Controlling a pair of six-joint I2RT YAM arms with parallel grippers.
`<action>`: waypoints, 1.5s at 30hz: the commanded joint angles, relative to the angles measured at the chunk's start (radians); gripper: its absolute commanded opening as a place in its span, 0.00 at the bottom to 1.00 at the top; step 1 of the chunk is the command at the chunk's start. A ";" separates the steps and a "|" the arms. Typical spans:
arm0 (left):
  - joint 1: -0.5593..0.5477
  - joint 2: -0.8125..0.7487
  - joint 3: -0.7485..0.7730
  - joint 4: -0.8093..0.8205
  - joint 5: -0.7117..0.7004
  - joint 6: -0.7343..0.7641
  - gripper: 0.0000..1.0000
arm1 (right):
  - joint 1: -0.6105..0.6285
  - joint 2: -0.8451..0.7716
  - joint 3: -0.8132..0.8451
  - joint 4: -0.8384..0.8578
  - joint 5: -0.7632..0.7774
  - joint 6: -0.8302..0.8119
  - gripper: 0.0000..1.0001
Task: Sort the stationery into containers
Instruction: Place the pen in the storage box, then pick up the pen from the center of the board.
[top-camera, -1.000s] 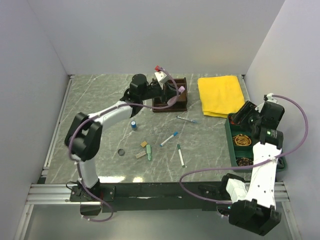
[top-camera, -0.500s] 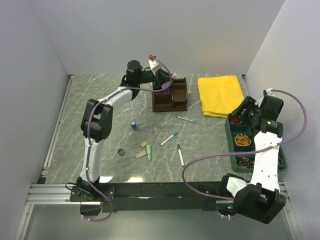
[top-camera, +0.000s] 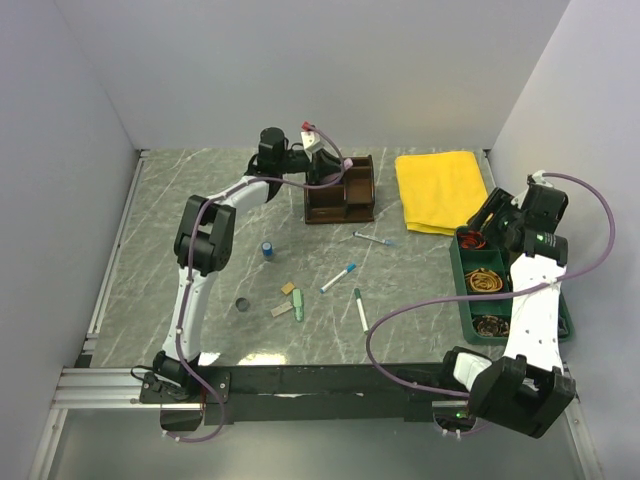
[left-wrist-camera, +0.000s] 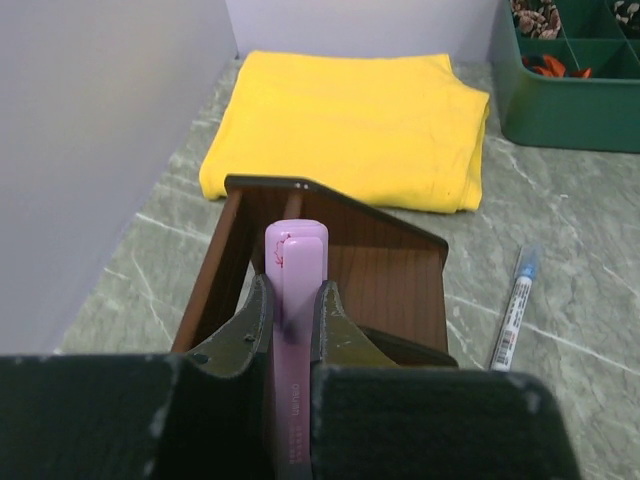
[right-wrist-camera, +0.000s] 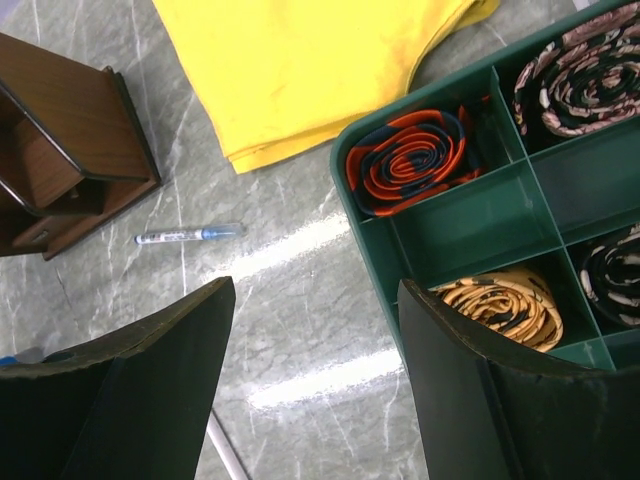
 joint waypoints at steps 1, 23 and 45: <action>0.009 -0.019 0.025 0.045 0.014 0.032 0.11 | -0.008 0.011 0.056 0.027 0.014 -0.022 0.74; -0.148 -0.709 -0.549 -0.479 -0.334 0.339 0.71 | -0.004 -0.064 -0.011 0.026 -0.069 0.002 0.73; -0.465 -0.355 -0.244 -1.082 -0.823 0.023 0.52 | -0.001 -0.221 -0.119 -0.022 0.012 -0.015 0.73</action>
